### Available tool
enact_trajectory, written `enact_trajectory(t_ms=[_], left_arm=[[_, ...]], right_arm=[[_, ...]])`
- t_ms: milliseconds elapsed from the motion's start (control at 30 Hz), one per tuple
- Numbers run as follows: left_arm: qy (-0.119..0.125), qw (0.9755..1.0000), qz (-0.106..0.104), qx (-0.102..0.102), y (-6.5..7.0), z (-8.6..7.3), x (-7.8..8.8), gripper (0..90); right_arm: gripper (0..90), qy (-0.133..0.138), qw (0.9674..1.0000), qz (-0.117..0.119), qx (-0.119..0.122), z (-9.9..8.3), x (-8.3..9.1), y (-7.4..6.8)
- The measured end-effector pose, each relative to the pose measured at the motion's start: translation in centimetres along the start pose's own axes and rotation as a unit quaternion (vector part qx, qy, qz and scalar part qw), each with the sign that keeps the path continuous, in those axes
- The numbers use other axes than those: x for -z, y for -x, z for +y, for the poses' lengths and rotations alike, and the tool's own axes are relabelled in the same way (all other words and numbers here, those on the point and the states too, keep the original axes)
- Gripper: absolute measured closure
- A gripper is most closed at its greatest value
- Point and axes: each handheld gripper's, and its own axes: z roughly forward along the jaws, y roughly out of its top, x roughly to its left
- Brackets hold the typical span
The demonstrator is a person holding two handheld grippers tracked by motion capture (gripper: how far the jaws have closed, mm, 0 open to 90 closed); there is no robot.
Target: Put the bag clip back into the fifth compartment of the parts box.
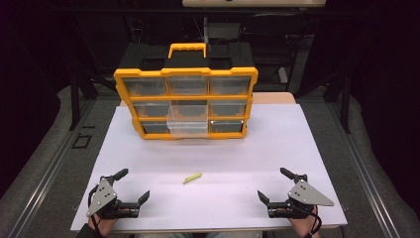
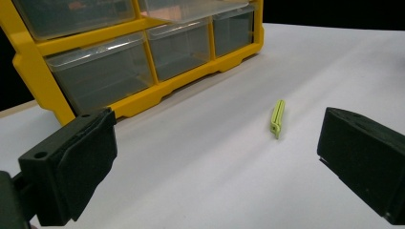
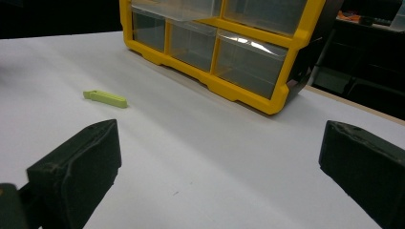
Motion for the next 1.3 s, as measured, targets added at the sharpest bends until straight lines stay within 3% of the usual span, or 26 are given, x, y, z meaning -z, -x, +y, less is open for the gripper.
enact_trajectory(t_ms=[433,667,1300], left_arm=[[-0.014,0.9998,-0.004,-0.013,0.2,0.2,-0.9,0.1],[-0.022,0.9995,-0.018,-0.014,0.4,0.6,-1.9,0.1],[-0.086,0.995,-0.05,-0.01,0.9,2.0,-4.6,0.0]], right_arm=[[0.1,-0.004,1.0,0.003,-0.004,-0.1,-0.2,0.0],[0.1,-0.006,1.0,0.002,0.001,-0.1,-0.2,0.1],[0.2,-0.008,1.0,0.004,0.0,-0.1,-0.2,0.1]])
